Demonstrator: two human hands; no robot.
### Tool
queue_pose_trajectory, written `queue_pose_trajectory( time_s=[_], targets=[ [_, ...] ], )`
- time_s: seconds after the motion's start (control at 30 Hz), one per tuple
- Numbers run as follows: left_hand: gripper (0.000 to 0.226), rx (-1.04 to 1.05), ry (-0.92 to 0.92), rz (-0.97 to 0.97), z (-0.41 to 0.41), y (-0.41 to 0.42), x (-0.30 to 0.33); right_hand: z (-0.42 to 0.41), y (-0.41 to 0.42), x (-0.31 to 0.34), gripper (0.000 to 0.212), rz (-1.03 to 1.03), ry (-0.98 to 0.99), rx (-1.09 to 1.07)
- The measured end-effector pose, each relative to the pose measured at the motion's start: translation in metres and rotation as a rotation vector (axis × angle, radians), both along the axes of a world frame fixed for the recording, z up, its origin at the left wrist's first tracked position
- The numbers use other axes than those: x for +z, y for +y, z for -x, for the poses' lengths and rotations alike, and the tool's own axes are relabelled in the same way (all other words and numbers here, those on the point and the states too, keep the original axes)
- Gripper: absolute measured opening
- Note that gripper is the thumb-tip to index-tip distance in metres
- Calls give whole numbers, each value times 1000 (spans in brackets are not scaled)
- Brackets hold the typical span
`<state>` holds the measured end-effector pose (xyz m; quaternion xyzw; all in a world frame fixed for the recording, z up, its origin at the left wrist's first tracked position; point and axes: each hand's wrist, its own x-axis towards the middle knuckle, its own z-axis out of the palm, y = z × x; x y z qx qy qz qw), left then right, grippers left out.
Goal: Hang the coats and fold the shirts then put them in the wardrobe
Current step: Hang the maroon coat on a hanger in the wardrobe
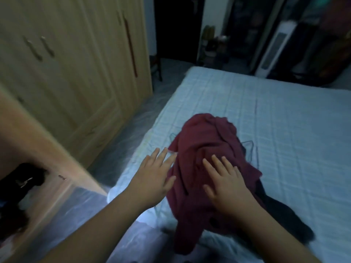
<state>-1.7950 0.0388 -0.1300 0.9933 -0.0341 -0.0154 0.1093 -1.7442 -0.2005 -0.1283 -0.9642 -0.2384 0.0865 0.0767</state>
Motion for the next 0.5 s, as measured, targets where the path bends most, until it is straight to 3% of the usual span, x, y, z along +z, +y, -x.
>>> queue_pose_trajectory(
  time_s=[0.5],
  targets=[
    [73,-343,115,-16,-169,-60,-62,-88,-59,-48,75,126,86,-265]
  ],
)
